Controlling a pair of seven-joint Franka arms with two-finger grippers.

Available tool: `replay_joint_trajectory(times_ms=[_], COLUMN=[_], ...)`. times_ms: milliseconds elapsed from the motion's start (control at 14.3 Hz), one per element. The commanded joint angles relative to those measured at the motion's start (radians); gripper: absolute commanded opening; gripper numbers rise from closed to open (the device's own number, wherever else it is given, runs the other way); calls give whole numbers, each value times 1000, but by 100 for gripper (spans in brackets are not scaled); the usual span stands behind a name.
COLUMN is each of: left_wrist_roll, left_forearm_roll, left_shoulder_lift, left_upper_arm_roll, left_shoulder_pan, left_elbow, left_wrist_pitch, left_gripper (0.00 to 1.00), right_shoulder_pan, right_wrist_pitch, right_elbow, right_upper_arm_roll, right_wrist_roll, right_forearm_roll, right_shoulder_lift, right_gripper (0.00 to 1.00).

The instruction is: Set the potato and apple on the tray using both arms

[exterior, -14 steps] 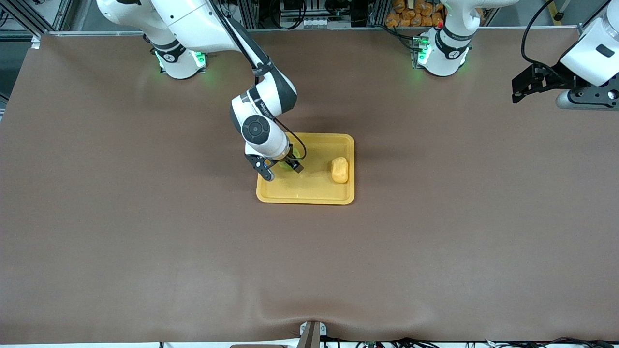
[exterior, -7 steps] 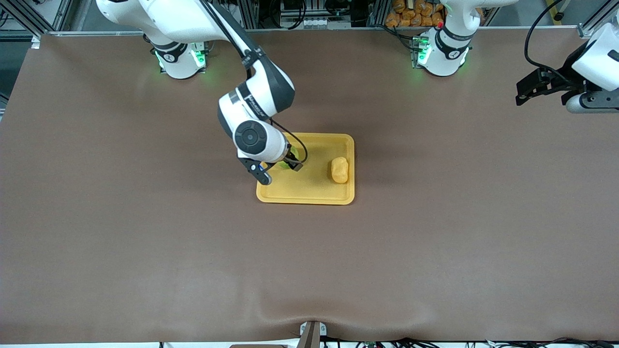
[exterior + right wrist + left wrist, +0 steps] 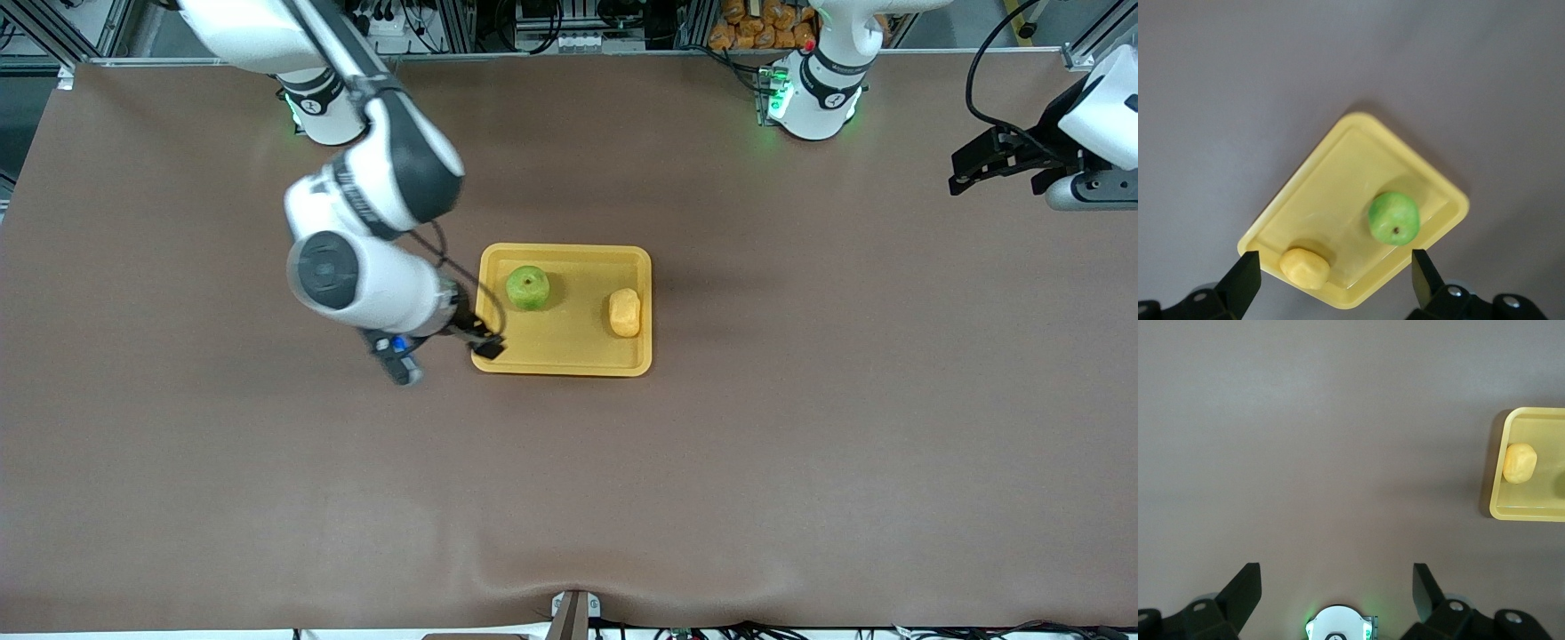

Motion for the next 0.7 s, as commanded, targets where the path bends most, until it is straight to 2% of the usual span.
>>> replay_joint_trajectory(times_ms=[0,279,628], left_wrist_roll=[-15,-1,-19], left_forearm_roll=[-18,-15,-18], left_shoulder_lift=[13,13,2], left_upper_arm_roll=[-1,-1,-10], left_shoulder_pan=[3,2,2], left_elbow=[30,30,20], left_wrist_pitch=[-13,-13,-14], left_gripper=[100,100,100], right_shoulder_pan=[-114,-173,-275], right_wrist_pitch=[-109,-155,-278], right_elbow=[51,49,44], right_upper_arm_roll=[23,22,20], right_wrist_roll=[-71,-135,-429], right_forearm_roll=[-11,-85,-99], right_shoulder_lift=[-25,-93,-162], right_gripper=[100,100,100])
